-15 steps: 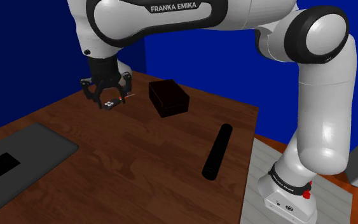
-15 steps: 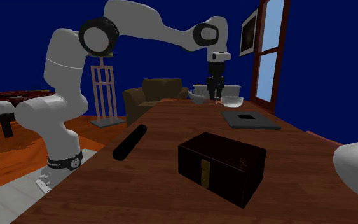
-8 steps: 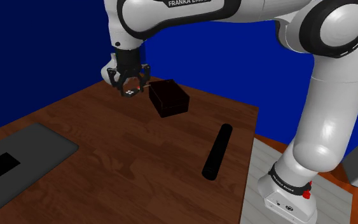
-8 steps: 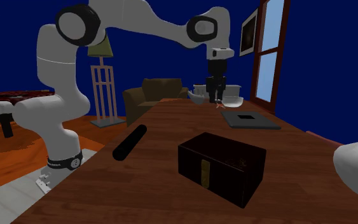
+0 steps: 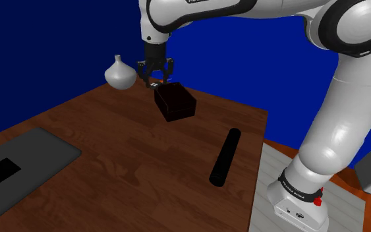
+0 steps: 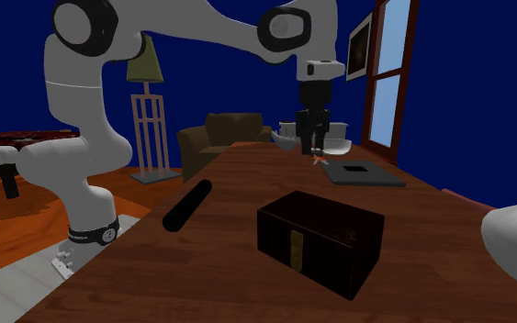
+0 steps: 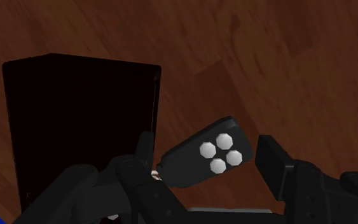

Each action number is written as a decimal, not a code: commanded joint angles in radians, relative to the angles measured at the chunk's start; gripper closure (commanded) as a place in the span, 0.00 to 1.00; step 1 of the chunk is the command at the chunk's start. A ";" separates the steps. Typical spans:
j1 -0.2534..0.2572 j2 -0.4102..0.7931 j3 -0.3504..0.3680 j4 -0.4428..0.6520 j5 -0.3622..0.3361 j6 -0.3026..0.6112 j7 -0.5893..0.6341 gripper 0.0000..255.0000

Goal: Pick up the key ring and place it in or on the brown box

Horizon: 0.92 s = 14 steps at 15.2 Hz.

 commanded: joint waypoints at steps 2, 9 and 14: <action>-0.049 -0.017 -0.027 -0.014 0.015 0.003 -0.079 1.00; -0.118 -0.021 -0.071 -0.036 0.026 0.025 -0.193 1.00; -0.119 -0.015 -0.073 -0.095 0.022 0.090 -0.189 1.00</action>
